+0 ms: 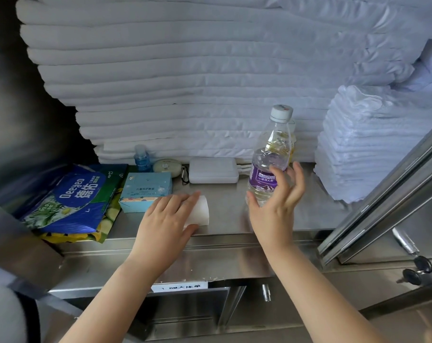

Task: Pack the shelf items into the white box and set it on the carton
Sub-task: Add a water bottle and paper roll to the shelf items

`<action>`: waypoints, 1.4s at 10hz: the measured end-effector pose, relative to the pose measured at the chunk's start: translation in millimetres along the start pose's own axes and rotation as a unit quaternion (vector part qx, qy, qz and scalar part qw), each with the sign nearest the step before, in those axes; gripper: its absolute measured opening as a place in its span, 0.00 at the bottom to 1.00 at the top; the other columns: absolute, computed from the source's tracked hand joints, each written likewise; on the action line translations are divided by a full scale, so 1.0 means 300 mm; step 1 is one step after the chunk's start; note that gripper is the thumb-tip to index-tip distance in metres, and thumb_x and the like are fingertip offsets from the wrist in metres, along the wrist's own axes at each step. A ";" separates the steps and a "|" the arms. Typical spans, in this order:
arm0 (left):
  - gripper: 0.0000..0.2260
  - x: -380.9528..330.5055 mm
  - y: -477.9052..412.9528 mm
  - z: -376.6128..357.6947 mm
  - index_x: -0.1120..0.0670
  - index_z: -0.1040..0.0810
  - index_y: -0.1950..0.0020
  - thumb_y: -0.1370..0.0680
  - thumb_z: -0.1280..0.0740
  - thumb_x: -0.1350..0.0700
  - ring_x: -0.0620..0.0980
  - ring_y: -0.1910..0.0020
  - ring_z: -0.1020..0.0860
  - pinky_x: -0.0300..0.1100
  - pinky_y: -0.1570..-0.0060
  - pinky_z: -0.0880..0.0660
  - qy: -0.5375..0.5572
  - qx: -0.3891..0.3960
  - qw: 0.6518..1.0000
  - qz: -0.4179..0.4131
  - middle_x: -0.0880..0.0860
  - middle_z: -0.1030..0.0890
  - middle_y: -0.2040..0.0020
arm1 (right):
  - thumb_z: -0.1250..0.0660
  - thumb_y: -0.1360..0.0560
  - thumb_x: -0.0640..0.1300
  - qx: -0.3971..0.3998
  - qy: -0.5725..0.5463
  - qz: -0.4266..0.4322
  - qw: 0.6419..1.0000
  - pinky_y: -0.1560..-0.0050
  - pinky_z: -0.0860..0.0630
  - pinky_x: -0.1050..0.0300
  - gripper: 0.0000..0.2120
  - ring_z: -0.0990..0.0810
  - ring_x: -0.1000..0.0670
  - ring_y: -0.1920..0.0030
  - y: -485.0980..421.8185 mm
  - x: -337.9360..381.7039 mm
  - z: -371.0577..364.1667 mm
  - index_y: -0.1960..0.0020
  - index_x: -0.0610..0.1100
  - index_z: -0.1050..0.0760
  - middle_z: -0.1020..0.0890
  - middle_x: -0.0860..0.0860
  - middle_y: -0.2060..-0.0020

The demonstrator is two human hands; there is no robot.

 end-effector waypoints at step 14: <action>0.30 0.008 0.000 -0.016 0.57 0.23 0.37 0.37 0.21 0.53 0.56 0.53 0.22 0.51 0.50 0.25 -0.009 -0.020 1.000 -0.015 0.53 0.20 0.50 | 0.36 0.26 0.36 0.136 0.140 -0.165 0.967 0.40 0.29 0.51 0.21 0.39 0.43 0.31 -0.030 -0.211 0.086 0.33 0.45 0.31 0.41 0.43 0.32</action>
Point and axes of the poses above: each hand's wrist, its own y-axis away from the middle knuckle, its own z-axis out of the back of the hand, x = y × z, the point moved 5 cm from there along -y, towards the middle knuckle
